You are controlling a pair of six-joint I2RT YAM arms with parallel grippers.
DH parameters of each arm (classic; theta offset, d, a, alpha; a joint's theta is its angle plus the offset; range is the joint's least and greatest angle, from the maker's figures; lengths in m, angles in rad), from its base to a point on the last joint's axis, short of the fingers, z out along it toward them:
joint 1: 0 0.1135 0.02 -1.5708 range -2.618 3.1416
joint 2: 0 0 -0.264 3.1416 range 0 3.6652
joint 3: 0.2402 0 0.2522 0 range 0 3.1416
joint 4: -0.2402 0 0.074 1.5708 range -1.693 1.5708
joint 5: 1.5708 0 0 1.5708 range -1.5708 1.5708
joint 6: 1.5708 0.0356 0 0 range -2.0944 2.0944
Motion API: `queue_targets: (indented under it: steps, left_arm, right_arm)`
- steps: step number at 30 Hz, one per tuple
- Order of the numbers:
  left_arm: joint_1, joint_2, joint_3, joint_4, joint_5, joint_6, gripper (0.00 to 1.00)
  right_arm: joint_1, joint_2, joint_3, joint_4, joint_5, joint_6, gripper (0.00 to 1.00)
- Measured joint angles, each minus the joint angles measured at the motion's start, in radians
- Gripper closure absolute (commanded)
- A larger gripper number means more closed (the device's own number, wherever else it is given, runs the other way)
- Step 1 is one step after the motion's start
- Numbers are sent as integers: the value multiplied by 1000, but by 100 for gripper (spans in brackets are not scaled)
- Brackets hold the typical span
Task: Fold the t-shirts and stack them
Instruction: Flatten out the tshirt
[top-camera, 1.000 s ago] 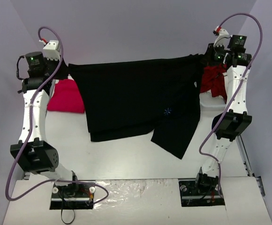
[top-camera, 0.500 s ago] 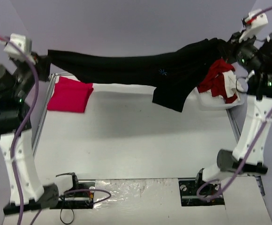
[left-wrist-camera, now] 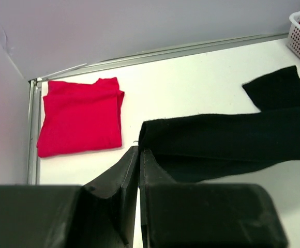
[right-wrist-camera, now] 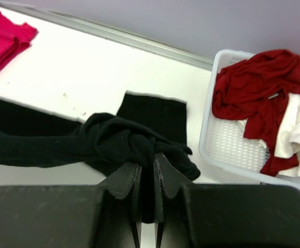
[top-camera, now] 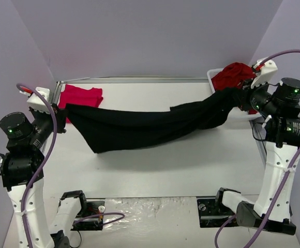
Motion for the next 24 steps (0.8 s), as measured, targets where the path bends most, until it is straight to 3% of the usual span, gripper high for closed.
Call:
queue_targets:
  steps: [3, 8, 12, 18, 24]
  left_arm:
    - [0, 1, 58, -71, -8, 0, 98]
    - [1, 0, 325, -163, -23, 8, 98]
    - [1, -34, 440, -173, -26, 15, 98]
    - [1, 25, 328, -71, -34, 16, 98]
    - [0, 390, 174, 137, -52, 13, 98]
  right_arm:
    - [0, -13, 97, -33, 6, 12, 100]
    - [-5, -45, 340, -52, 2, 44, 100]
    - [-14, -67, 458, -42, 1, 64, 100]
    - [-14, 35, 377, 57, 2, 95, 100]
    - [0, 384, 240, 197, 22, 129, 100]
